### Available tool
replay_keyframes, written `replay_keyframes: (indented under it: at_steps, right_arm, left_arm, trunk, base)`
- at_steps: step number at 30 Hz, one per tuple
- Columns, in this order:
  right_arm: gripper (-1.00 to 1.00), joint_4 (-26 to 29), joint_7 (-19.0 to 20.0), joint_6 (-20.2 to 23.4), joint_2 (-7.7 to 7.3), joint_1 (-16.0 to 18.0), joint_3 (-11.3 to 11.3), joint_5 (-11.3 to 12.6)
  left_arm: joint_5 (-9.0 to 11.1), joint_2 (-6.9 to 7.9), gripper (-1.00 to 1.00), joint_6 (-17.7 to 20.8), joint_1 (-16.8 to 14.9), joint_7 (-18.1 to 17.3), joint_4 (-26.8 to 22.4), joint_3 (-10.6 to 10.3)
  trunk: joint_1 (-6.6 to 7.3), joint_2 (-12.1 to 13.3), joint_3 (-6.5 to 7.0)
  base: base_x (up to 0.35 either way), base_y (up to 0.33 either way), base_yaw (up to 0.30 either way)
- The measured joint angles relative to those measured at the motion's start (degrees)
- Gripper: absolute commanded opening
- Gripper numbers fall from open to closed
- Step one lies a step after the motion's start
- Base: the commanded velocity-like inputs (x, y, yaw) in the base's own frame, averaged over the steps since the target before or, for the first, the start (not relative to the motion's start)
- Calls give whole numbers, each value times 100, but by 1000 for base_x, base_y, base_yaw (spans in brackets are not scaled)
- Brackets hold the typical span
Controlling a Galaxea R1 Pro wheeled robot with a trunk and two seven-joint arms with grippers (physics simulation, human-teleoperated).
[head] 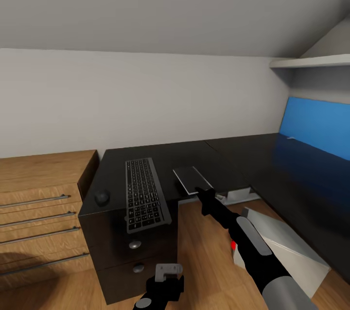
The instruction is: In the bedroom, organize the workspace by keeping the computer under the desk, ensuring the monitor is on the desk, placing the keyboard on the desk next to the monitor, placing the mouse on the desk next to the keyboard, moving the folder from the swivel chair onto the desk next to the mouse, stacking the notebook on top of the folder with the pen on top of the notebook, and positioning the swivel chair next to the desk.
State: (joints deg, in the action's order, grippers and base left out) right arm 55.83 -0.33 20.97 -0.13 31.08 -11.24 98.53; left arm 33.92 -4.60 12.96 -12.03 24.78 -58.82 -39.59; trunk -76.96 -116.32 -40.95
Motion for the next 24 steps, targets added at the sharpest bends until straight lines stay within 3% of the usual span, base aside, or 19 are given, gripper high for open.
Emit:
replay_keyframes:
  at_steps: [4, 24]
  right_arm:
    - [-100, 0, -4, -4, 9, 0, -18, 0]
    - [-100, -25, -250, -19, 38, 0, -64, -35]
  left_arm:
    - [3, 0, 100, 0, -3, 0, 1, 0]
    - [5, 0, 100, 0, -3, 0, 2, 0]
  trunk:
    - [88, 160, 72]
    - [89, 162, 72]
  base:
    - [0, 0, 0]
    - [0, 0, 0]
